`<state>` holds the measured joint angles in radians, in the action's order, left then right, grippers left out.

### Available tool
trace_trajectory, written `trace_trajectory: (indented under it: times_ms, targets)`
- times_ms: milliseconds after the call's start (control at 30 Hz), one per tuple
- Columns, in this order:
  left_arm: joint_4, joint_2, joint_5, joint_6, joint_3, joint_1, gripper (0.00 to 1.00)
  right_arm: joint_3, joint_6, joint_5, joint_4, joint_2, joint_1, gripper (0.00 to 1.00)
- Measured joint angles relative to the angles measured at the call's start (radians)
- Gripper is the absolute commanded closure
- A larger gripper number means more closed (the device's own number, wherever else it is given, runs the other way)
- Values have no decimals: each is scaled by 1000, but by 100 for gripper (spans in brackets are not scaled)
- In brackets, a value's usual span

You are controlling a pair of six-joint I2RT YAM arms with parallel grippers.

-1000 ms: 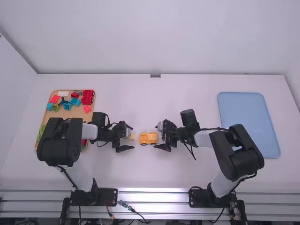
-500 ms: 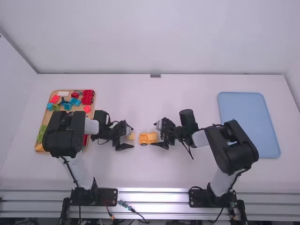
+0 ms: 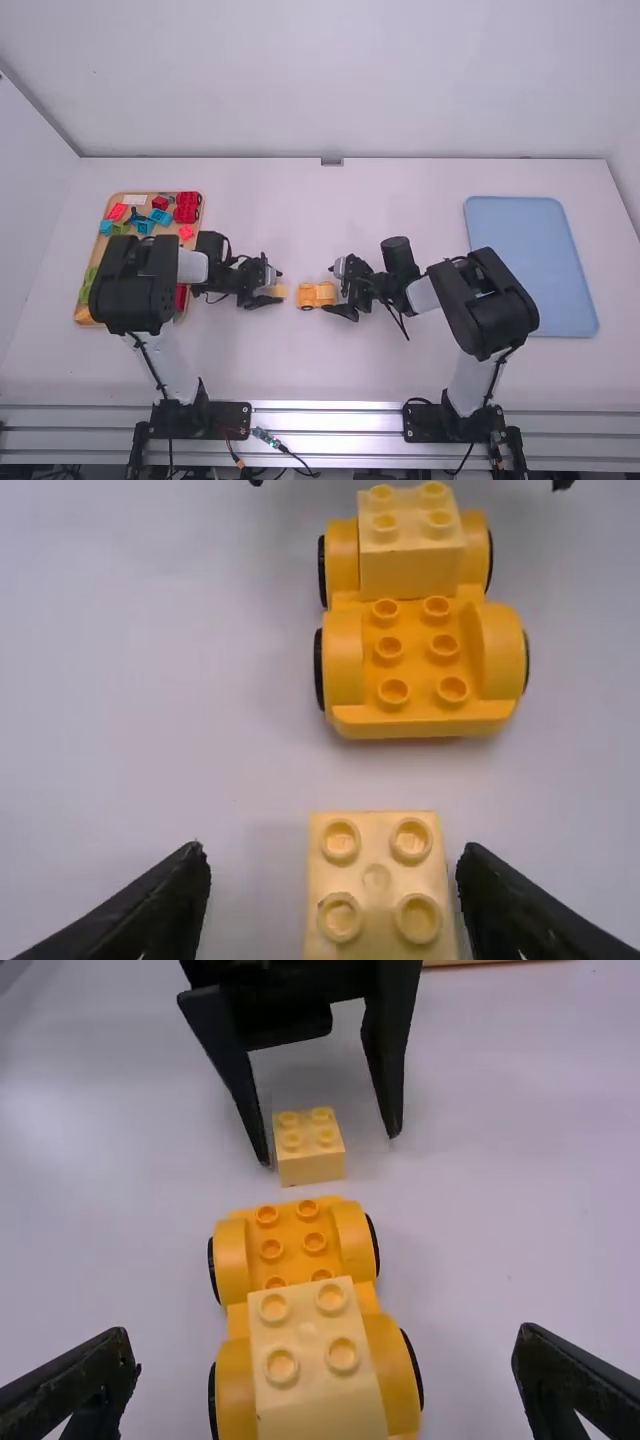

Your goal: Assemble lego blocks to make yellow taxi

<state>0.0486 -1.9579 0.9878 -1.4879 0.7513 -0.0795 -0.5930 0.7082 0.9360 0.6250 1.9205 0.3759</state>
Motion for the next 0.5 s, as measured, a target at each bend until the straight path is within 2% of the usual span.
trace_trajectory:
  times_ms: [33,133,167,200,400,500]
  targets:
    - [-22,0,0,10,-13,0,50,0,1,0,0,0,0,1]
    - [-45,0,8,24,-33,0,55,0,-1,0,0,0,0,1]
    - [-48,0,13,26,-39,0,63,0,-1,0,0,0,0,1]
    - [-48,0,15,30,-40,0,64,0,-1,0,0,0,0,1]
    - [-51,0,19,44,-41,0,68,0,-3,0,-1,0,0,1]
    - [-64,0,19,59,-41,2,61,0,-2,-1,-1,0,0,1]
